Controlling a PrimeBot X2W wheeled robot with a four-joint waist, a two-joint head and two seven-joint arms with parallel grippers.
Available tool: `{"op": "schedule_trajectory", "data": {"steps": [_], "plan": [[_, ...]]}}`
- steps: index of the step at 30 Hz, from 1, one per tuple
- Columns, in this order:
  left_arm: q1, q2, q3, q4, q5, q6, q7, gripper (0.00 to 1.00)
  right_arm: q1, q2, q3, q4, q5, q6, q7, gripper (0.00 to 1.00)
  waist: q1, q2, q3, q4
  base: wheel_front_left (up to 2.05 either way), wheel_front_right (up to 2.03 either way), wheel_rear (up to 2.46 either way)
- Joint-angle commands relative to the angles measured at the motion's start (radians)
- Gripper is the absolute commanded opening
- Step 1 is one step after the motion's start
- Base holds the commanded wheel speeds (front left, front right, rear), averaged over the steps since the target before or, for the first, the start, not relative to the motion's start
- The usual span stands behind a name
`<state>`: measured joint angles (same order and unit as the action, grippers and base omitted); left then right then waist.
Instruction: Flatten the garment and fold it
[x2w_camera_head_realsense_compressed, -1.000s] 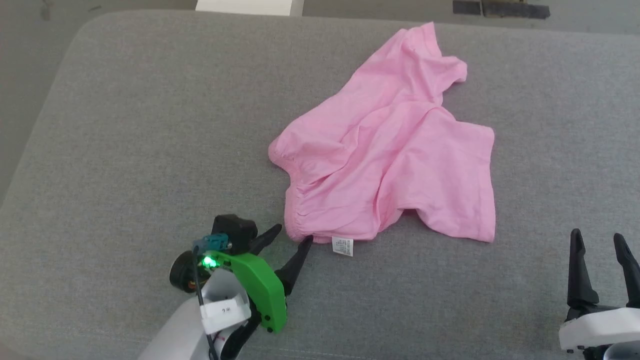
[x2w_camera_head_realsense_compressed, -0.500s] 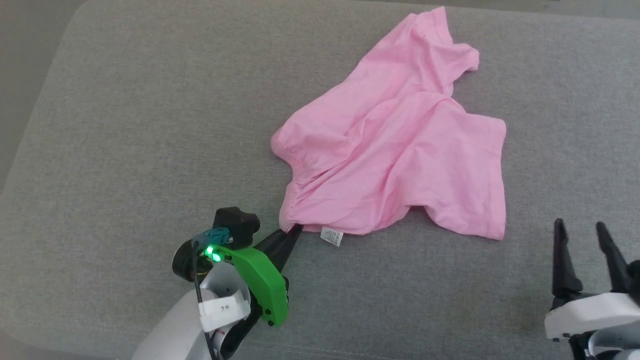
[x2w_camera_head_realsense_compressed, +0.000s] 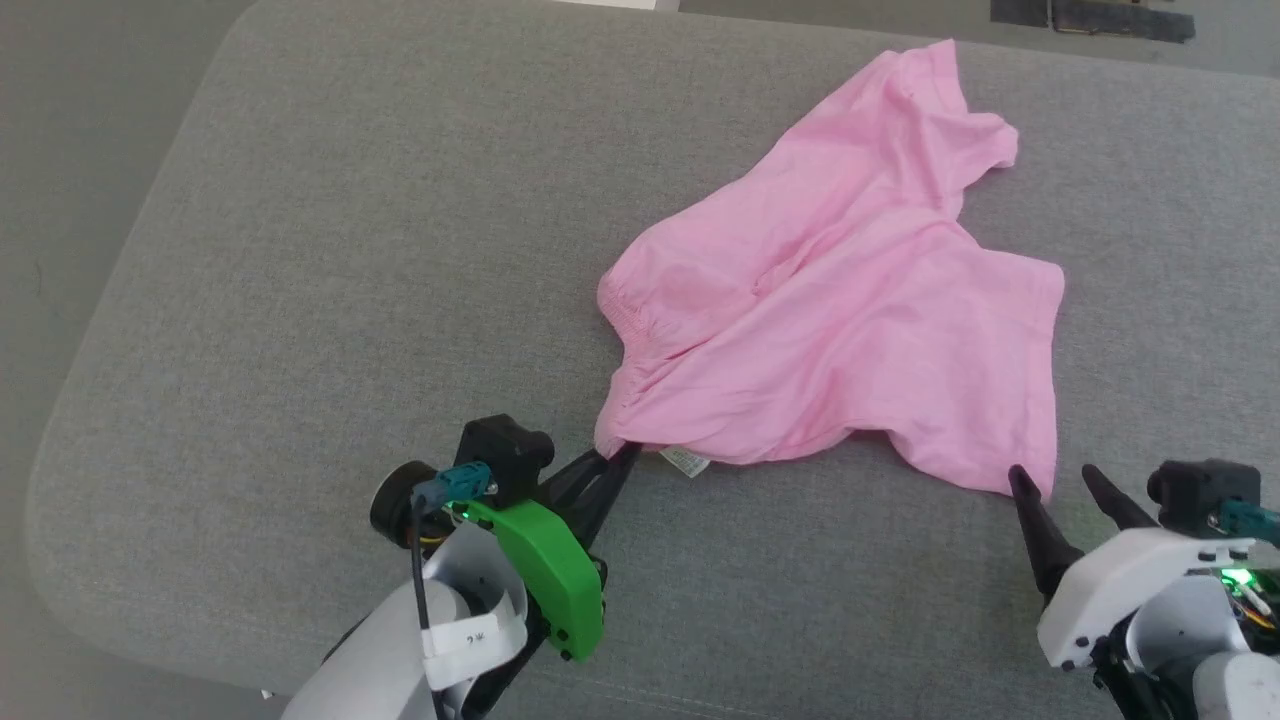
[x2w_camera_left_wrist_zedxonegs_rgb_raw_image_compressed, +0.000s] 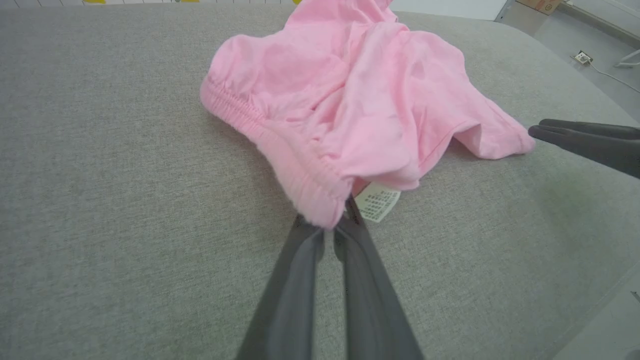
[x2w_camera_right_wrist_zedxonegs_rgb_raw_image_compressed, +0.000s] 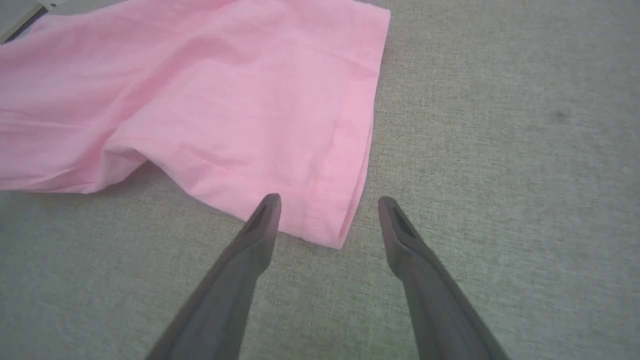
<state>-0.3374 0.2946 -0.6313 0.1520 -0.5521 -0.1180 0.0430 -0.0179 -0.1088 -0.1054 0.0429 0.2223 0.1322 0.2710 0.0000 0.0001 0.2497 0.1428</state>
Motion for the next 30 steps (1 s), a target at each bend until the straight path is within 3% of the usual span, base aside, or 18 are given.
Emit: {"op": "schedule_trajectory", "data": {"steps": [1, 13, 14, 15, 16, 23, 30], "plan": [[-0.004, 0.006, -0.004, -0.005, 0.008, 0.006, 0.001, 0.00, -0.029, -0.008, 0.009, 0.012, -0.008, -0.002, 0.017, 1.00, 0.0000, -0.0001, 0.008, 0.007, 0.00, 0.00, 0.00], [-0.012, 0.011, -0.016, -0.011, 0.010, 0.009, 0.000, 0.00, -0.092, -0.026, 0.049, 0.073, -0.006, -0.002, 0.069, 1.00, 0.0000, -0.0001, 0.041, 0.031, 0.00, 0.00, 0.00], [-0.012, 0.013, -0.016, -0.010, 0.010, 0.009, 0.001, 0.00, -0.093, -0.026, 0.050, 0.075, -0.006, -0.002, 0.066, 0.96, 0.0000, -0.0001, 0.041, 0.031, 0.00, 0.00, 0.00], [-0.013, 0.014, -0.016, -0.008, 0.010, 0.010, 0.001, 0.00, -0.093, -0.028, 0.052, 0.078, -0.008, -0.002, 0.062, 0.25, 0.0000, -0.0001, 0.042, 0.032, 0.00, 0.00, 0.00], [-0.013, 0.016, -0.017, -0.006, 0.010, 0.010, 0.001, 0.00, -0.095, -0.030, 0.053, 0.078, -0.011, -0.002, 0.054, 0.00, 0.0000, -0.0001, 0.041, 0.032, 0.00, 0.00, 0.00], [-0.009, 0.053, -0.022, 0.019, 0.024, 0.015, 0.004, 0.00, -0.076, -0.077, 0.037, 0.028, -0.001, -0.002, -0.043, 0.00, 0.0000, -0.0001, -0.024, 0.015, 0.00, 0.00, 0.00], [-0.020, 0.114, -0.036, -0.030, 0.037, 0.008, 0.035, 0.00, -0.058, -0.169, 0.024, -0.084, 0.074, -0.002, -0.094, 0.00, 0.0000, -0.0001, -0.105, 0.000, 0.00, 0.00, 0.00]]}}
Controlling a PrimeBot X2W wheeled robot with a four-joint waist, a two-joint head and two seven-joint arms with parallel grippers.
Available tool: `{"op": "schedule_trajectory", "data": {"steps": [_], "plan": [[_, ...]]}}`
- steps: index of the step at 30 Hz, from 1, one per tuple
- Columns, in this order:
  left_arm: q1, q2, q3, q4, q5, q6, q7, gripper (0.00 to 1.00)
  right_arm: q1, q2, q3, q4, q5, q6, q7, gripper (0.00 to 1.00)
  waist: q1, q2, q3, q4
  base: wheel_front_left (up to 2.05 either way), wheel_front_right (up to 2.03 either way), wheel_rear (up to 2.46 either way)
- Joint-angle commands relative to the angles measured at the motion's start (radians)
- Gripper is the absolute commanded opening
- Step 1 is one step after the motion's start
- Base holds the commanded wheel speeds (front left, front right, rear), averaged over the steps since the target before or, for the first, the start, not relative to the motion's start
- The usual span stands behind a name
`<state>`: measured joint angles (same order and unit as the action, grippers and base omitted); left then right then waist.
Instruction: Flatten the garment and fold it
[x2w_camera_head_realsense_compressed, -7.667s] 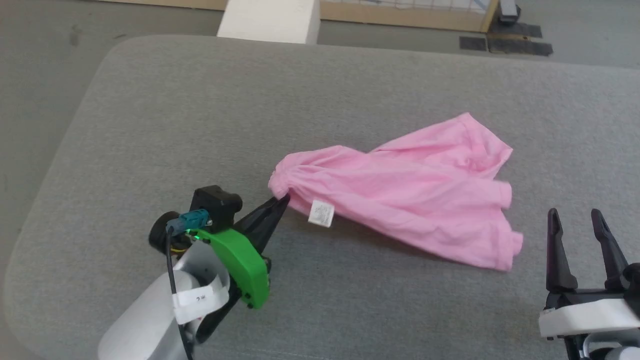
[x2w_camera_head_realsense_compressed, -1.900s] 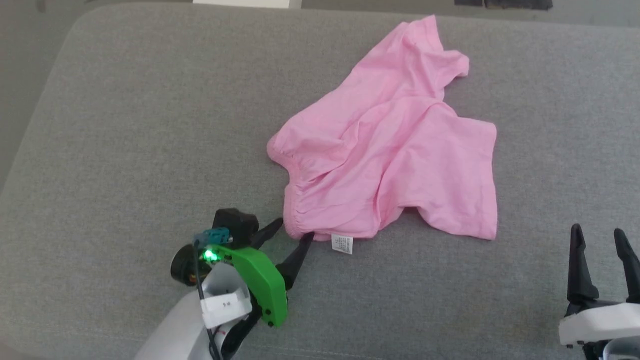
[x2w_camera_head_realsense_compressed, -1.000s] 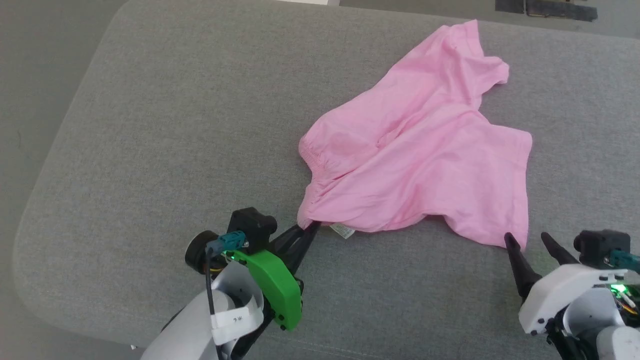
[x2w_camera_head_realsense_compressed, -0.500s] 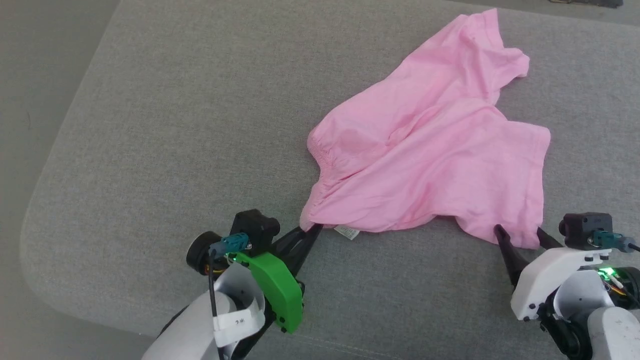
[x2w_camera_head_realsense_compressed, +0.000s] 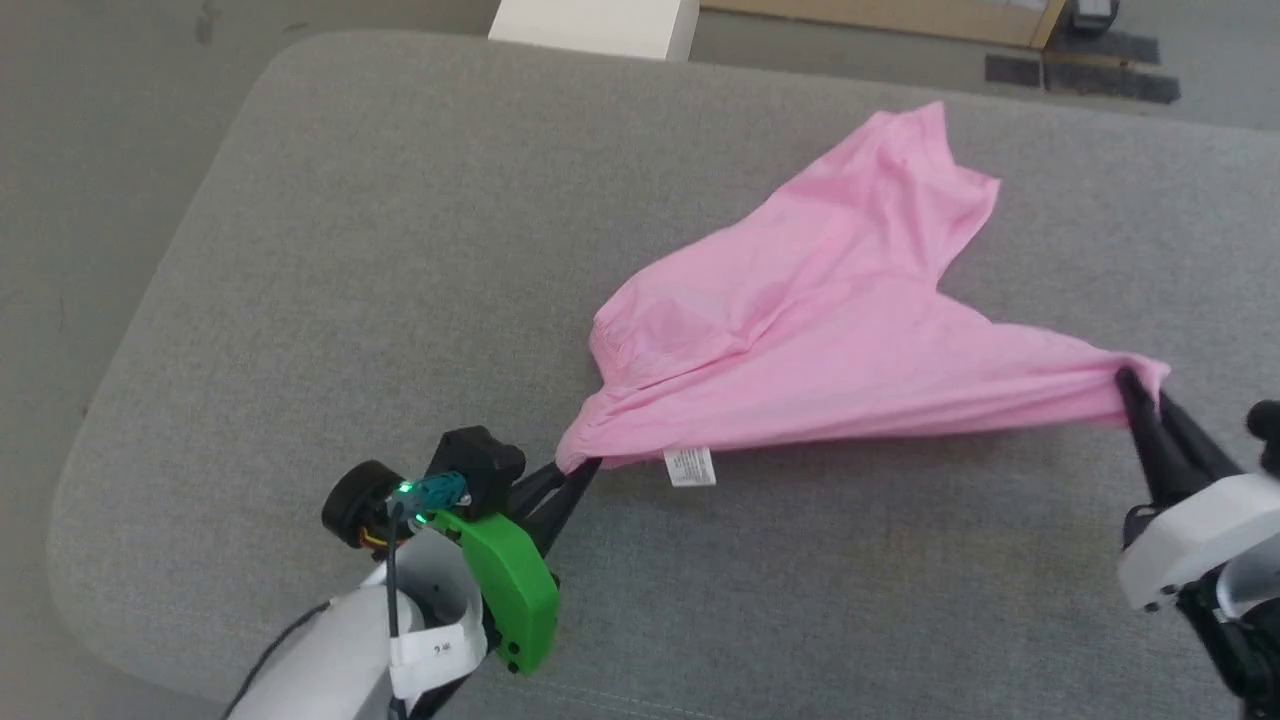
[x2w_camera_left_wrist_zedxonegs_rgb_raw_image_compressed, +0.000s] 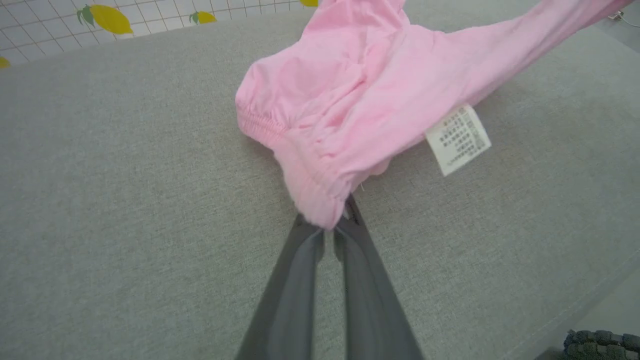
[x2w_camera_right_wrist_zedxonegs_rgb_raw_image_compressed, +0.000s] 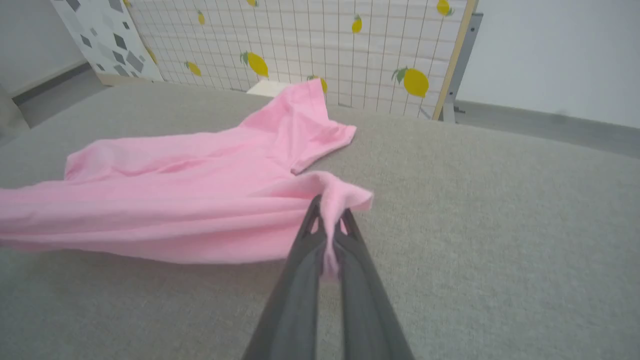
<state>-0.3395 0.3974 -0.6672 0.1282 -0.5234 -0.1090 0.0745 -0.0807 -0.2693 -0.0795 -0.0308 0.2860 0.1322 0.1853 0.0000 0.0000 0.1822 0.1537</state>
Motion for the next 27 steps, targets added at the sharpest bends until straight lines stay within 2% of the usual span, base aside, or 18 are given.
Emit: {"op": "schedule_trajectory", "data": {"steps": [1, 12, 15, 20, 27], "plan": [[-0.024, 0.025, -0.002, -0.025, 0.009, -0.003, 0.013, 0.00, 0.005, -0.024, -0.001, -0.030, 0.028, -0.002, -0.016, 0.00, 0.0000, 0.0000, -0.050, -0.013, 0.00, 0.00, 0.00], [-0.186, 0.193, 0.018, -0.306, -0.037, -0.018, 0.161, 0.00, -0.058, -0.172, -0.048, -0.229, 0.106, -0.002, -0.057, 0.00, 0.0000, 0.0000, -0.159, -0.027, 0.00, 0.00, 0.00], [-0.259, 0.241, 0.033, -0.374, -0.066, -0.020, 0.210, 0.00, -0.088, -0.206, -0.062, -0.284, 0.107, -0.002, -0.031, 0.00, 0.0000, 0.0000, -0.177, -0.035, 0.00, 0.00, 0.00], [-0.361, 0.283, 0.068, -0.428, -0.143, -0.021, 0.263, 0.00, -0.156, -0.255, -0.069, -0.343, 0.102, -0.002, 0.029, 0.00, 0.0000, 0.0000, -0.180, -0.052, 0.00, 0.00, 0.00], [-0.477, 0.339, 0.093, -0.430, -0.233, -0.021, 0.327, 0.00, -0.309, -0.308, -0.046, -0.365, 0.092, -0.002, 0.139, 0.00, 0.0000, 0.0000, -0.105, -0.082, 0.00, 0.00, 0.00]]}}
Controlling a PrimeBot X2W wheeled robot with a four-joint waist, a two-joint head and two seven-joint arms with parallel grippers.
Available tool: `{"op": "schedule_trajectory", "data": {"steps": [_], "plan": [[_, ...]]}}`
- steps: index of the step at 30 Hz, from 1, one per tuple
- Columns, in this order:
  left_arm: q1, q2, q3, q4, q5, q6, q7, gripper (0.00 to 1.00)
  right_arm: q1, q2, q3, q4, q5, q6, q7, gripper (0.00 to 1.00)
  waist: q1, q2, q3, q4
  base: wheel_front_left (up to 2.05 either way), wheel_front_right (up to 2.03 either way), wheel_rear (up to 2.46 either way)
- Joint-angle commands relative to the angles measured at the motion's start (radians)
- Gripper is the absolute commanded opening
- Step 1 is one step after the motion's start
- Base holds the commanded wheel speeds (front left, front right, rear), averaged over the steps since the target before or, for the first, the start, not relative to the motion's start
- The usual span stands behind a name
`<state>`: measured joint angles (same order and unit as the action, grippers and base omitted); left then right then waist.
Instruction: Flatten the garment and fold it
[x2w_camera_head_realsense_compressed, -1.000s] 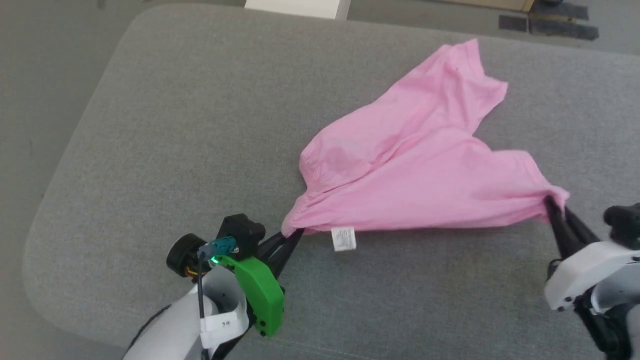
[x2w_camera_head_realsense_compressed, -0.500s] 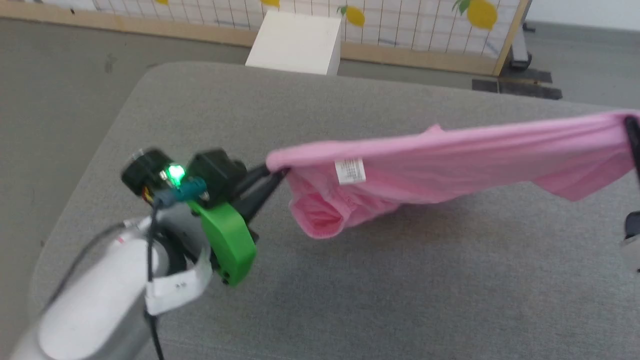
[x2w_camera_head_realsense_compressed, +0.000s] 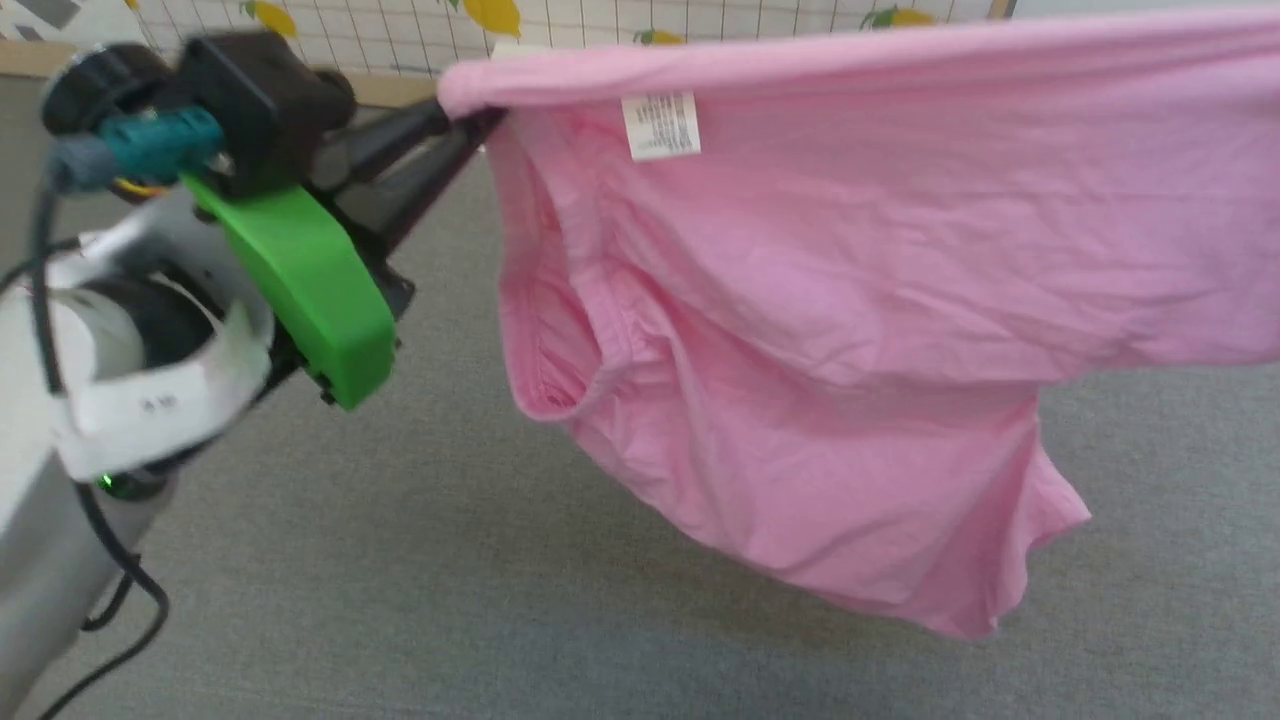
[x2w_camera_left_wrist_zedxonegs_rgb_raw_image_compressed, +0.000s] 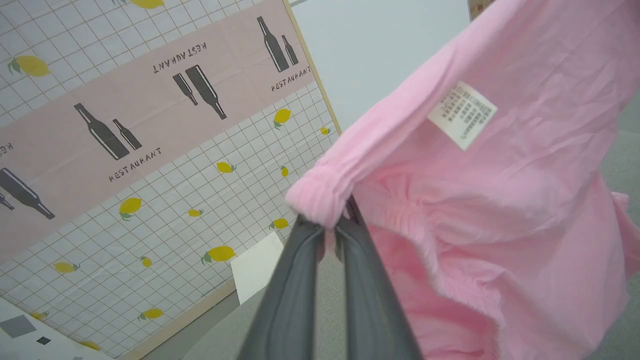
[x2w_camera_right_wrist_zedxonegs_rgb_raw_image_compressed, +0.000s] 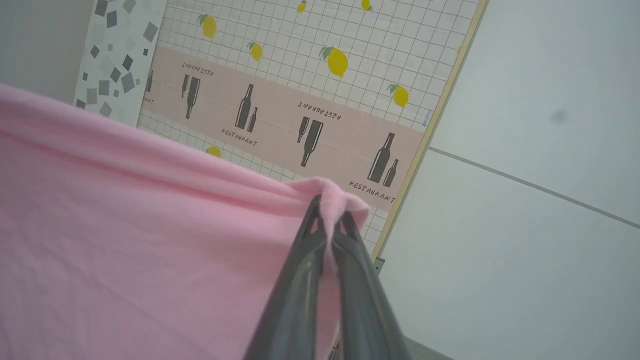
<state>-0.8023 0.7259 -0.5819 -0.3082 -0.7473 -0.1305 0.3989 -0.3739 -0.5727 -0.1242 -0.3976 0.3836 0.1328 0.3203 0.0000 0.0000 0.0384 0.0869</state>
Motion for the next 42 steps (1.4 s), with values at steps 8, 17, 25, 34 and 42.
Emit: {"op": "schedule_trajectory", "data": {"steps": [8, 17, 25, 34, 42], "plan": [[-0.192, 0.055, 0.000, 0.070, -0.103, 0.000, 0.051, 0.00, -0.291, -0.096, 0.128, 0.103, -0.017, -0.002, 0.053, 0.00, 0.0000, 0.0000, 0.263, -0.054, 0.00, 0.00, 0.00], [-0.623, 0.083, -0.117, 0.286, -0.116, 0.000, -0.010, 0.00, -0.826, -0.071, 0.304, 0.407, -0.103, -0.002, -0.015, 0.00, 0.0000, 0.0000, 0.535, -0.113, 0.00, 0.00, 0.00], [-0.943, 0.020, -0.227, 0.570, -0.118, 0.000, -0.169, 0.00, -1.140, 0.075, 0.311, 0.715, -0.253, -0.002, -0.166, 0.00, 0.0000, 0.0000, 0.634, -0.133, 0.00, 0.00, 0.00], [-1.011, -0.045, -0.354, 0.750, -0.145, 0.000, -0.341, 0.00, -1.164, 0.178, 0.269, 0.880, -0.335, -0.002, -0.293, 0.00, 0.0000, 0.0000, 0.678, -0.116, 0.00, 0.00, 0.00], [-0.785, -0.097, -0.495, 0.791, -0.190, 0.000, -0.446, 0.00, -0.911, 0.217, 0.272, 0.902, -0.303, -0.002, -0.357, 0.00, 0.0000, 0.0000, 0.618, -0.092, 0.00, 0.00, 0.00]]}}
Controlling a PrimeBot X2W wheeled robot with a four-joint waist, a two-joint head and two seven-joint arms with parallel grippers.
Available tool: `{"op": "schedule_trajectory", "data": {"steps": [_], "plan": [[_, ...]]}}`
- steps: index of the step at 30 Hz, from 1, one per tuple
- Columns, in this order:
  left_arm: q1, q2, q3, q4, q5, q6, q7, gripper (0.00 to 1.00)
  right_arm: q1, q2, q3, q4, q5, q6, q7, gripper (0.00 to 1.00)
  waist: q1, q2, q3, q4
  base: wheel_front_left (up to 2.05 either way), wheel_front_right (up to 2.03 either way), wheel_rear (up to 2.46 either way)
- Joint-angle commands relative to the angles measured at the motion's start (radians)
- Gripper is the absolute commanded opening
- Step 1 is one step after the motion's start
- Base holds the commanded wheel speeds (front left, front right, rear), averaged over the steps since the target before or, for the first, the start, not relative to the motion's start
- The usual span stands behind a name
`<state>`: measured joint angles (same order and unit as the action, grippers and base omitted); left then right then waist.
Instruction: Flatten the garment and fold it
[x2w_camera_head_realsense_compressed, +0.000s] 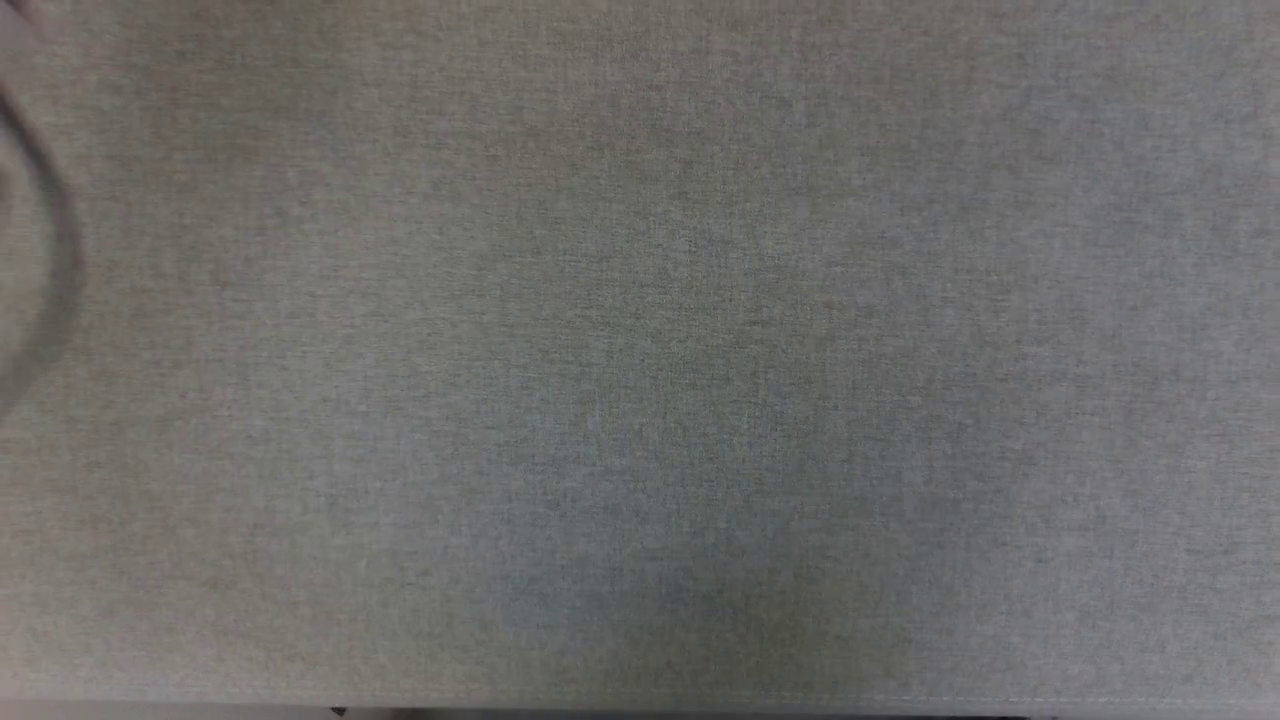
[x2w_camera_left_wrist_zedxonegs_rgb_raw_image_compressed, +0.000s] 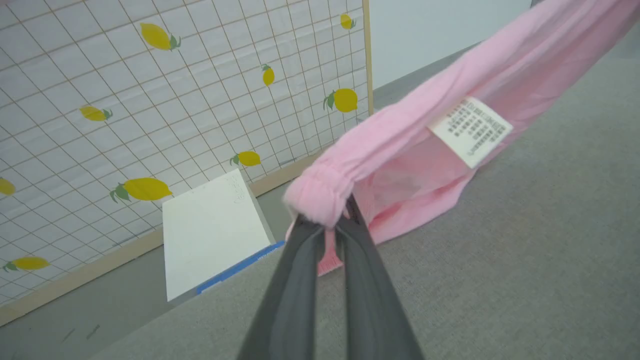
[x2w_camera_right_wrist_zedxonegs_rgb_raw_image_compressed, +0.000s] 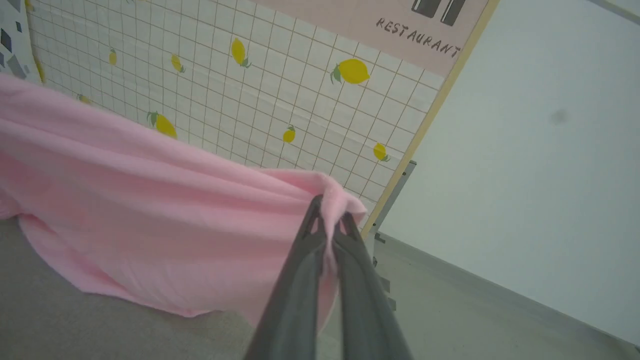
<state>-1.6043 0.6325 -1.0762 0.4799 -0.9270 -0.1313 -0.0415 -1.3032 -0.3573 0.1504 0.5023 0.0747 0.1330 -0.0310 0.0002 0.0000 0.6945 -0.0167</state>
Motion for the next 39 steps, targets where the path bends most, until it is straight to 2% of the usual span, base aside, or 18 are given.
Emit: {"op": "schedule_trajectory", "data": {"steps": [1, 5, 10, 18, 25, 32, 39], "plan": [[0.067, -0.016, -0.019, 0.006, -0.016, 0.001, -0.019, 0.00, 0.073, 0.003, 0.006, -0.002, 0.015, -0.002, -0.012, 0.00, -0.0002, 0.0000, -0.058, 0.013, 0.00, 0.00, 0.00], [0.253, -0.053, -0.076, 0.002, -0.040, 0.025, -0.056, 0.00, 0.279, -0.011, 0.054, -0.036, 0.073, -0.002, -0.020, 0.00, -0.0002, 0.0000, -0.140, 0.016, 0.00, 0.00, 0.00], [0.464, -0.086, -0.146, -0.020, -0.054, 0.068, -0.070, 0.00, 0.525, -0.065, 0.128, -0.105, 0.165, -0.002, 0.000, 0.00, -0.0002, 0.0000, -0.243, 0.017, 0.00, 0.00, 0.00], [0.711, -0.114, -0.182, -0.049, -0.065, 0.143, -0.081, 0.00, 0.832, -0.144, 0.205, -0.192, 0.296, -0.002, 0.058, 0.00, -0.0002, 0.0000, -0.373, 0.027, 0.00, 0.00, 0.00], [0.840, -0.109, -0.193, -0.086, -0.056, 0.172, -0.076, 0.00, 1.013, -0.216, 0.180, -0.216, 0.341, -0.002, 0.116, 0.00, -0.0002, 0.0000, -0.480, 0.053, 0.00, 0.00, 0.00], [0.964, -0.104, -0.199, -0.175, -0.046, 0.194, -0.043, 0.00, 1.207, -0.283, 0.158, -0.238, 0.441, -0.002, 0.243, 0.00, -0.0002, 0.0000, -0.561, 0.073, 0.00, 0.00, 0.00], [1.117, -0.109, -0.203, -0.269, -0.028, 0.222, 0.024, 0.00, 1.373, -0.352, 0.136, -0.279, 0.557, -0.002, 0.379, 0.00, -0.0002, 0.0000, -0.596, 0.089, 0.00, 0.00, 0.00]]}}
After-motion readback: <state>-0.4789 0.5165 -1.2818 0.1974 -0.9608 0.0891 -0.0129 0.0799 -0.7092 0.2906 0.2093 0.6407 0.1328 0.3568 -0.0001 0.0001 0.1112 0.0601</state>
